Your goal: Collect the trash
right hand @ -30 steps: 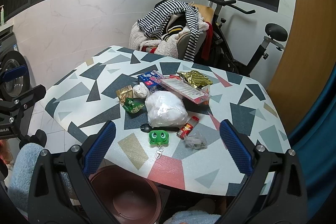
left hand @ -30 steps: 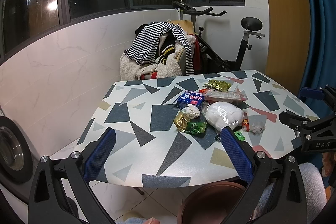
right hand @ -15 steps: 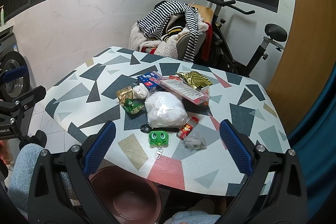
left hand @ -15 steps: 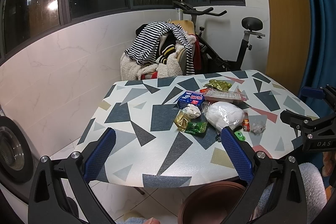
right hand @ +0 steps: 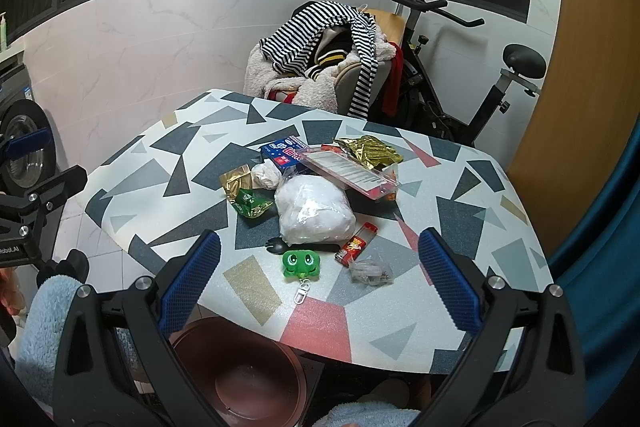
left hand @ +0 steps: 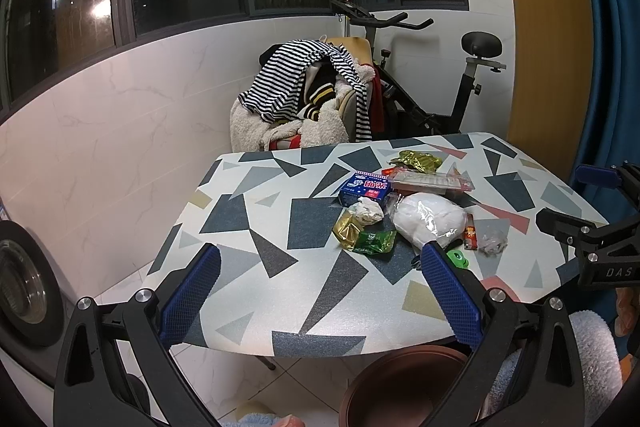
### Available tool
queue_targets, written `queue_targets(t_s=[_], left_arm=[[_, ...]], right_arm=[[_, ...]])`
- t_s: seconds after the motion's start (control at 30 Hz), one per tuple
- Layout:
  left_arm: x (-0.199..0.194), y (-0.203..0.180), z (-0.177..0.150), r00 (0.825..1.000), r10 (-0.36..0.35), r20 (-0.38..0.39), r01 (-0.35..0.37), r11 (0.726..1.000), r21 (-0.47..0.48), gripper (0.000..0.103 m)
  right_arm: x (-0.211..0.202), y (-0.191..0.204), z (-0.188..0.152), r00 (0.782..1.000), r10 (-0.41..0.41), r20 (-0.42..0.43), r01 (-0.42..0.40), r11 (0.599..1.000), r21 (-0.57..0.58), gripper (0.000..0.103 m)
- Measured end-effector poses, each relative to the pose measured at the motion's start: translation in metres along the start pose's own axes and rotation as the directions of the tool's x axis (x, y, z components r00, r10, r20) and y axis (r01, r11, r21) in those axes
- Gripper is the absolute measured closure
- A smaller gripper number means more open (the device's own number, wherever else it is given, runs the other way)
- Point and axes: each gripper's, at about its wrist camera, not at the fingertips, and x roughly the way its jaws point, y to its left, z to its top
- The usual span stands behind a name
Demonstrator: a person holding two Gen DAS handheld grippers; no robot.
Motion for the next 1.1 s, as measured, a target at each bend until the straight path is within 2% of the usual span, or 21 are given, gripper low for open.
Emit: queue_targets(t_s=[0.17,0.4,0.47,0.57,0.63,0.77,0.9,1.07,1.1], left_arm=[[0.001,0.0,-0.001,1.0,-0.005,-0.003,0.005,1.0,0.003,0.005],[0.016,0.024,-0.019,0.995,-0.083,-0.048,0.081,0.996,-0.047,0.005],[0.024,0.032,-0.027,0.99,-0.123,-0.072,0.117,0.99,-0.085,0.005],[0.031,0.032,-0.033,0.983,-0.158,-0.092,0.151,0.985,-0.079,0.005],[0.04,0.028,-0.038,0.984,-0.143,-0.106,0.138,0.989,-0.061,0.005],[0.053,0.026,-0.042,0.988,-0.106,-0.115,0.101,0.994,-0.044,0.005],[0.068,0.027,-0.043,0.988,-0.089,-0.123,0.084,0.995,-0.044,0.005],[0.088,0.032,-0.04,0.986,-0.09,-0.138,0.081,0.994,-0.069,0.005],[0.09,0.032,-0.04,0.986,-0.089,-0.143,0.079,0.994,-0.07,0.005]], right_arm=[[-0.001,-0.012,0.002,1.0,-0.004,0.018,0.004,1.0,0.021,0.006],[0.012,-0.047,-0.012,1.0,-0.021,0.01,0.019,0.991,0.131,0.006],[0.019,-0.063,-0.02,1.0,-0.027,-0.015,0.03,0.982,0.184,0.006],[0.031,-0.076,-0.032,0.997,-0.049,-0.057,0.06,0.976,0.211,0.006],[0.044,-0.085,-0.041,0.992,-0.043,-0.115,0.069,0.97,0.231,0.006],[0.067,-0.09,-0.058,0.973,-0.107,-0.207,0.153,0.963,0.223,0.006],[0.084,-0.087,-0.067,0.975,-0.054,-0.217,0.107,0.964,0.244,0.006],[0.112,-0.061,-0.064,0.975,0.067,-0.214,-0.021,0.977,0.214,0.006],[0.12,-0.052,-0.062,0.973,0.09,-0.214,-0.047,0.979,0.198,0.01]])
